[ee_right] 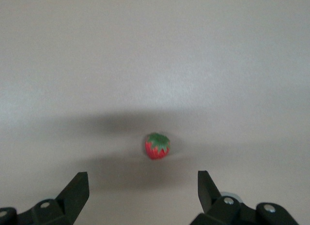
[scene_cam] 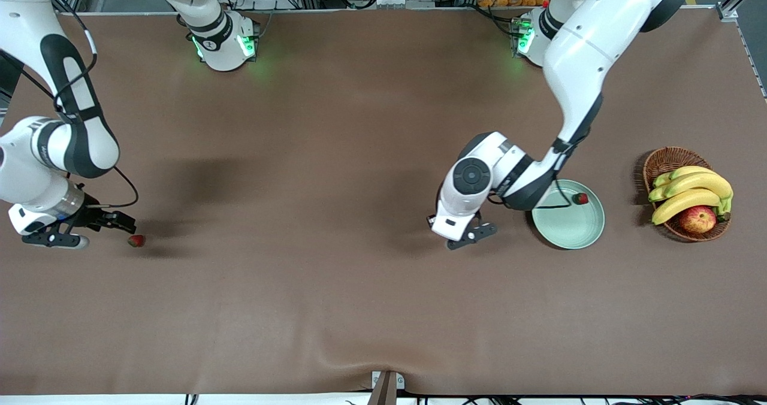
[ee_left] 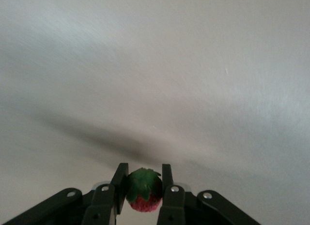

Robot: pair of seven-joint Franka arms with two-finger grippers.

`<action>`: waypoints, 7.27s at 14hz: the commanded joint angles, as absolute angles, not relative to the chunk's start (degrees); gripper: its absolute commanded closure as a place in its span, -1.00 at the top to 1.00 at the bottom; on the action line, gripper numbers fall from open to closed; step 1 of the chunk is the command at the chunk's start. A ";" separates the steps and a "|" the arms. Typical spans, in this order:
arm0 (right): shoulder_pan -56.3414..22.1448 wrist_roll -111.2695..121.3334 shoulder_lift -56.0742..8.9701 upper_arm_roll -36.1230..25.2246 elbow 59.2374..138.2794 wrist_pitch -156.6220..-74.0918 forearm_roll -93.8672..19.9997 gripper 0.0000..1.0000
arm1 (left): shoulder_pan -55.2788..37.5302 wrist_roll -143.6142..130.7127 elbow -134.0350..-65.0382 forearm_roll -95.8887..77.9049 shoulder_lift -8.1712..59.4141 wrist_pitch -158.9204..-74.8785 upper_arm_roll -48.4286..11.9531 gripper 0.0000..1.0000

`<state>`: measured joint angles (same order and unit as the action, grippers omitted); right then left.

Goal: Collect all strawberries into plate
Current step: 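Grasp the strawberry with the left gripper while the right gripper reaches another, then drop the strawberry onto the plate while the right gripper grasps the last, then carry the last strawberry to mid-table and release it with the right gripper, then grasp the strawberry with the left gripper while the right gripper withdraws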

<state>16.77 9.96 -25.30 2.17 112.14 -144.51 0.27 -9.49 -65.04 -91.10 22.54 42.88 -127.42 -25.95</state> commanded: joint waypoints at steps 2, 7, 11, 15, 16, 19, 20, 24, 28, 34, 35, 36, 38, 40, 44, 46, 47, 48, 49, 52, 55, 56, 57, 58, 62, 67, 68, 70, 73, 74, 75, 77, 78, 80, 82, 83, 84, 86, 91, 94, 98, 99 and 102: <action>18.81 12.39 -30.49 3.08 109.95 -149.05 1.32 0.70 | -0.82 -59.71 -95.88 22.76 35.43 -121.30 -30.66 -1.00; 18.90 12.48 -32.25 3.16 109.69 -149.24 1.32 0.47 | 11.06 -45.82 -100.81 22.76 32.17 -113.66 -34.80 -1.00; 18.90 12.48 -33.31 3.16 109.60 -150.55 1.14 0.40 | 16.78 -38.43 -103.35 24.16 32.25 -113.20 -34.80 -1.00; 18.90 12.48 -34.80 3.16 109.60 -152.31 1.14 0.24 | 17.93 -36.74 -103.89 24.78 34.10 -113.90 -34.72 -0.63; 18.90 12.48 -34.80 3.16 109.60 -152.31 1.14 0.21 | 17.93 -36.74 -103.89 25.39 34.19 -113.99 -34.63 -0.60; 18.90 12.57 -35.24 3.16 109.34 -152.40 1.23 0.13 | 19.06 -36.74 -104.24 30.65 34.89 -114.08 -34.45 -0.57; 18.90 12.83 -35.33 3.16 109.25 -152.32 1.32 -0.10 | 20.12 -36.56 -104.33 32.15 35.15 -114.52 -34.63 -0.56; 18.99 16.35 -34.90 3.25 107.85 -151.35 1.23 -1.00 | 20.82 -33.76 -104.33 32.34 35.33 -115.40 -34.54 0.05; 17.67 15.73 -34.80 3.78 102.85 -144.61 0.35 -1.00 | 21.53 -32.17 -104.06 31.38 33.93 -115.23 -34.89 1.00; 8.10 -3.65 -34.80 4.13 87.99 -122.54 -4.92 -1.00 | 21.45 -33.05 -102.22 21.10 31.29 -114.70 -38.05 1.00; 6.17 -8.30 -34.72 4.13 87.02 -121.13 -5.01 -1.00 | 21.45 -33.05 -101.78 19.96 31.29 -114.70 -38.75 1.00; 3.98 -13.31 -34.72 4.30 86.32 -120.16 -5.36 -1.00 | 21.27 -33.13 -101.17 18.21 31.38 -114.70 -38.85 1.00; -0.77 -23.16 -34.63 4.22 85.17 -119.71 -8.16 -1.00 | 20.57 -33.40 -100.72 14.87 31.46 -114.70 -38.94 1.00; -5.51 -33.17 -34.98 4.22 83.94 -119.79 -11.94 -1.00 | 20.48 -35.06 -100.46 13.01 31.46 -114.70 -39.98 1.00; -15.80 -52.95 -37.61 4.13 80.43 -121.64 -12.92 -1.00 | 18.03 -42.00 -99.49 13.01 32.34 -114.79 -41.66 1.00; -20.37 -61.74 -39.45 4.22 78.58 -124.26 -13.09 -1.00 | 17.31 -43.94 -99.75 13.18 32.52 -114.70 -41.57 1.00; -22.83 -65.88 -40.16 4.22 78.49 -127.84 -13.44 -1.00 | 17.14 -44.12 -99.84 13.10 32.69 -114.70 -41.57 1.00; -24.94 -69.83 -41.12 4.22 78.49 -131.62 -14.32 -1.00 | 16.53 -44.64 -99.76 13.10 33.39 -114.78 -41.57 1.00; -27.05 -72.83 -42.09 4.22 78.49 -134.88 -14.85 -1.00 | 16.44 -45.69 -99.67 13.36 34.01 -114.87 -41.57 1.00; -32.85 -78.12 -45.95 4.22 78.40 -144.98 -18.35 -1.00 | 16.44 -46.32 -99.49 13.71 35.59 -115.92 -41.31 1.00; -37.95 -79.01 -50.70 4.31 77.18 -155.36 -24.15 -1.00 | 16.44 -46.32 -99.67 14.49 36.65 -118.12 -41.22 1.00; -39.45 -79.27 -52.28 4.31 76.04 -157.30 -25.39 -1.00 | 16.35 -46.41 -99.75 15.02 36.65 -118.21 -41.22 1.00; -40.85 -79.80 -53.69 4.31 74.98 -158.19 -26.10 -1.00 | 16.35 -46.41 -99.93 15.12 36.65 -118.21 -41.22 1.00; -42.17 -80.41 -54.92 4.22 73.93 -158.73 -26.19 -0.94 | 16.35 -46.41 -100.02 15.12 36.82 -118.21 -41.22 1.00; -44.99 -84.20 -55.46 4.13 73.83 -160.31 -25.76 1.00 | 15.47 -49.82 -100.37 15.29 37.09 -118.48 -41.22 1.00; -41.77 -83.23 -52.39 2.46 74.88 -154.90 -24.87 1.00 | 14.86 -50.62 -100.37 16.61 38.40 -120.31 -41.22 1.00; -39.83 -82.54 -51.25 2.46 74.88 -152.08 -24.70 1.00 | 14.68 -52.10 -100.37 16.61 39.10 -122.06 -41.22 1.00; -36.06 -78.51 -48.79 2.55 74.88 -144.97 -24.26 1.00 | 12.76 -55.80 -99.93 17.05 40.25 -127.07 -41.13 1.00; -30.25 -73.40 -44.66 2.64 74.88 -134.77 -24.35 1.00 | 7.84 -55.64 -96.00 22.13 41.83 -128.05 -38.15 1.00; -28.23 -71.82 -43.52 2.64 74.88 -131.34 -24.43 1.00 | 6.00 -55.37 -93.89 22.50 43.05 -128.06 -38.06 1.00; -26.12 -69.28 -42.20 2.64 74.88 -127.57 -24.43 1.00 | 3.54 -55.28 -92.13 22.50 43.85 -128.14 -37.88 1.00; -21.47 -63.57 -40.00 2.72 74.88 -120.18 -24.61 1.00 | -1.73 -54.85 -89.49 24.25 44.82 -128.14 -34.39 1.00; -19.44 -61.20 -38.77 2.72 74.88 -117.19 -24.61 1.00 | -4.80 -53.97 -89.12 25.65 44.82 -128.14 -32.19 1.00; -14.97 -56.10 -36.05 2.64 74.88 -111.12 -24.61 1.00 | -8.08 -50.90 -89.21 28.99 44.82 -128.14 -29.28 1.00; -10.57 -47.60 -33.41 2.64 74.71 -105.24 -24.44 1.00 | -8.17 -47.48 -89.47 31.89 45.61 -128.14 -29.00 1.00; -8.55 -43.20 -32.18 2.64 74.62 -102.33 -24.17 1.00 | -8.17 -46.33 -89.47 33.12 46.14 -128.14 -29.00 1.00; -6.79 -39.67 -31.04 2.55 74.62 -100.04 -24.08 1.00 | -8.26 -46.23 -89.39 34.35 46.75 -128.32 -29.00 1.00; -3.01 -34.74 -28.93 2.46 74.53 -95.47 -22.69 1.00 | -8.44 -45.88 -89.38 36.29 47.81 -130.41 -29.00 0.89; 2.19 -18.92 -22.26 2.55 74.44 -87.81 -9.09 1.00 | -9.31 -46.23 -89.21 36.39 48.69 -133.51 -29.00 0.77; 2.55 -14.50 -15.93 2.55 77.50 -87.27 -3.96 1.00 | -9.32 -46.14 -89.30 36.48 49.22 -133.68 -29.00 0.54; 2.55 -14.50 -2.50 2.55 93.47 -95.25 -3.96 1.00 | -8.79 -46.85 -90.44 36.47 48.95 -133.59 -29.00 0.31; 2.37 -14.59 0.41 2.55 97.43 -96.14 -3.96 1.00 | -8.53 -46.50 -90.53 36.47 48.96 -133.59 -29.00 0.22; 2.11 -15.38 3.25 2.90 98.97 -93.71 -2.38 1.00 | -8.53 -46.93 -90.88 36.21 48.87 -133.59 -29.00 0.01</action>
